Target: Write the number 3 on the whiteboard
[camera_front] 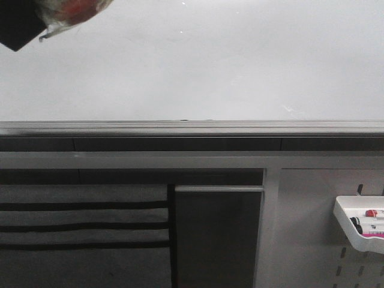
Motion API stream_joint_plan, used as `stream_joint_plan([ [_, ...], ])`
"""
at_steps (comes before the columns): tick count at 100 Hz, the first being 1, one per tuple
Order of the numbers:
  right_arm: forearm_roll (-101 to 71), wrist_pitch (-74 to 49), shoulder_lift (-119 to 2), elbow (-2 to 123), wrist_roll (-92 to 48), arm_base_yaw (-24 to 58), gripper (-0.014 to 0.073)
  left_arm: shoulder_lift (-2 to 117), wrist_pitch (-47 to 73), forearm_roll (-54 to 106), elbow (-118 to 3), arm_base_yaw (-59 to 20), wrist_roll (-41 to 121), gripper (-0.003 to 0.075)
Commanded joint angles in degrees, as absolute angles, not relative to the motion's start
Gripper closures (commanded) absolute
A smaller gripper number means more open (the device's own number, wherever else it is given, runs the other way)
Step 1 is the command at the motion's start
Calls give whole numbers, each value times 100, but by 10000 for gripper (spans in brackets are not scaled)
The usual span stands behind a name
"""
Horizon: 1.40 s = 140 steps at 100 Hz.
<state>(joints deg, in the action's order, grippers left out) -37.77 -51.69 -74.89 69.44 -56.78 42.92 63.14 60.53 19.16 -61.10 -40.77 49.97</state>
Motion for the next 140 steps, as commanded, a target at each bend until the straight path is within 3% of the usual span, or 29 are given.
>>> stream_joint_plan([
  [1,-4038,-4951,-7365,7137,-5747,4294,469,6205,5772,2101,-6256,-4135,4980,739],
  [31,-4038,-4951,-7365,7137,-5747,4294,648,6205,5763,2101,-6256,-4135,4980,739],
  [53,-4038,-4951,-7365,7126,-5747,4294,657,6205,5621,2101,-6256,-4135,4980,716],
  [65,-4038,-4951,-7365,7126,-5747,4294,657,6205,5610,2096,-6256,-4135,4980,597],
  [82,-4014,-4938,-7365,7126,-5747,4294,657,6205,5517,2074,-6256,-4135,4980,311],
  [89,-3838,-4899,-7365,7126,-5747,4284,657,6205,5509,1912,-6297,-4123,4933,254],
  [111,-3235,-4806,-7016,7126,-4841,3827,657,5843,5332,1251,-6533,-3689,3800,298],
  [140,-2498,-4733,-5874,6785,-2979,2471,657,4737,4865,1209,-5823,-2081,2703,375],
])
